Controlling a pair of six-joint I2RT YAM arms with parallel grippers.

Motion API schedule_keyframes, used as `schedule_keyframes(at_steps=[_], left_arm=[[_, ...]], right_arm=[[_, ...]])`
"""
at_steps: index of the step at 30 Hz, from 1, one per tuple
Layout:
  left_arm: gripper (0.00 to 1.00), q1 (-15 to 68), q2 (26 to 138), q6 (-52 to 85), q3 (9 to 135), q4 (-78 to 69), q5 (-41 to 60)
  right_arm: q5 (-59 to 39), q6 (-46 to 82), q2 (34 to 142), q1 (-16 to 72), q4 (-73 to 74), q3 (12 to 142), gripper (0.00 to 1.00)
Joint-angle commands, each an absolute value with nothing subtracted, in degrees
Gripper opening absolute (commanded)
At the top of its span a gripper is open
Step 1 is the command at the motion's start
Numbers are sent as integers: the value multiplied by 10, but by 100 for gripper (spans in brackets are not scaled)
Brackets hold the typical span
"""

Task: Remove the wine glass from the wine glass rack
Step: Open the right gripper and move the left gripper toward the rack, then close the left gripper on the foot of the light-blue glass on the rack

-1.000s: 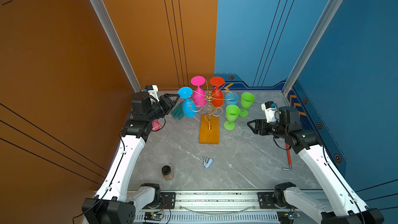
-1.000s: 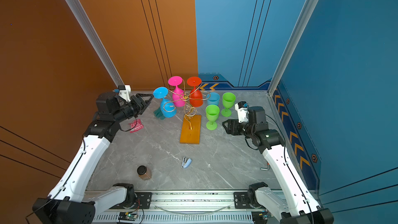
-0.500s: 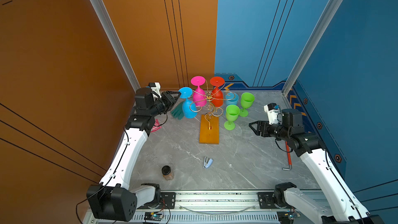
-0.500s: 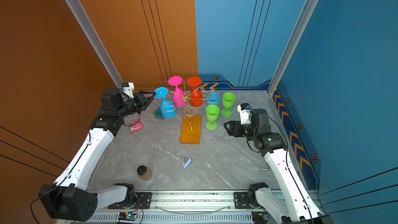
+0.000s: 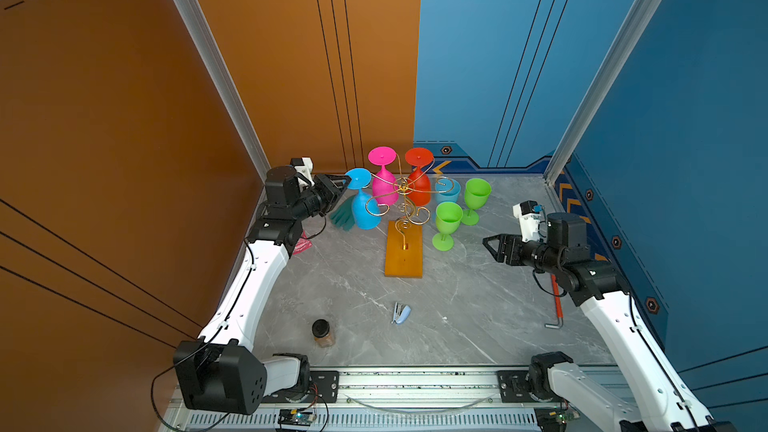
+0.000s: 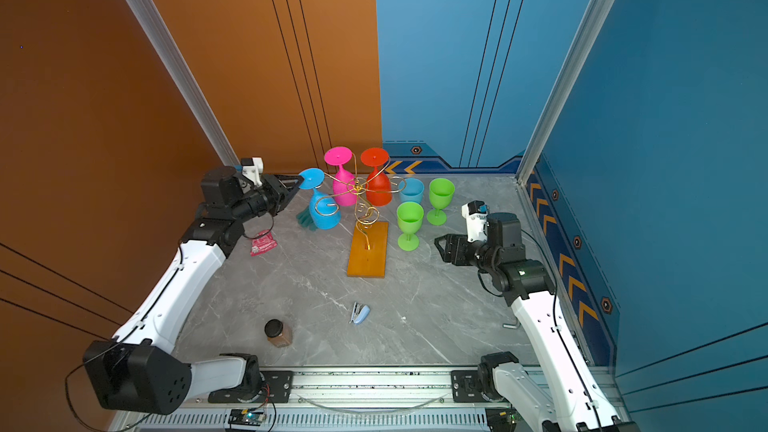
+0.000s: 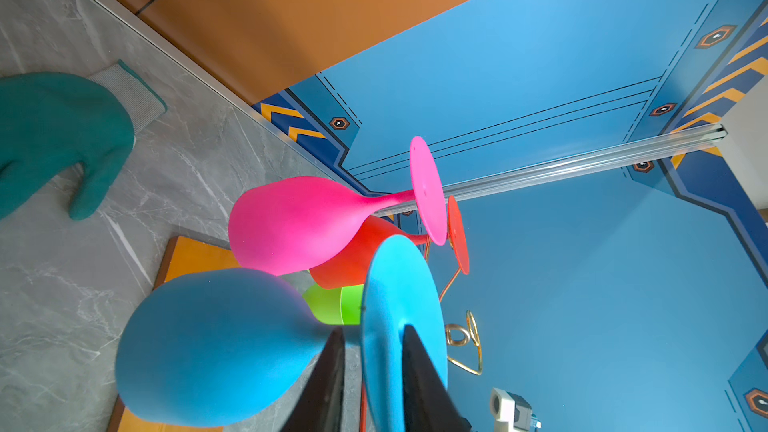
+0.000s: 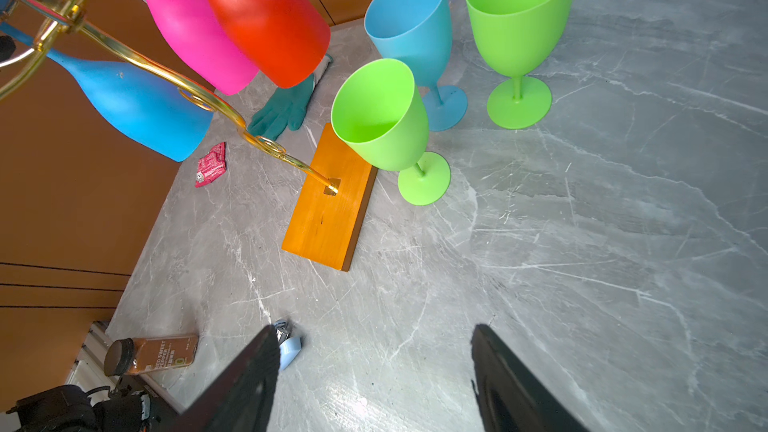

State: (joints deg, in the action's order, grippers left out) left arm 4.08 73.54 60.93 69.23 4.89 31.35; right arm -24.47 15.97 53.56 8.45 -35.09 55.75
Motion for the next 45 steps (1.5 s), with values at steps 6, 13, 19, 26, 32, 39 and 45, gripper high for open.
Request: schedule_keyframes(at_steps=[6,13,19,26,32,39,45], left_arm=[[13,40,727,630,692,16,326],[4,39,722,662,685,-6,334],[1,40,719,696,681,-40,345],[0,43,725,713,692,-50,357],[0,46,730,717,693,-50,357],[0,49,740,716,695,-50,353],[0,48,740,702,701,-34,332]], right_arm=[[-265,171,521,70,-345,542,74],[-276,172,517,62,-342,536,75],[-283,177,512,56,-338,532,75],[-290,182,510,51,-333,526,75],[-293,184,502,48,-332,523,75],[-300,187,491,38,-333,517,75],[-305,188,484,33,-333,512,75]])
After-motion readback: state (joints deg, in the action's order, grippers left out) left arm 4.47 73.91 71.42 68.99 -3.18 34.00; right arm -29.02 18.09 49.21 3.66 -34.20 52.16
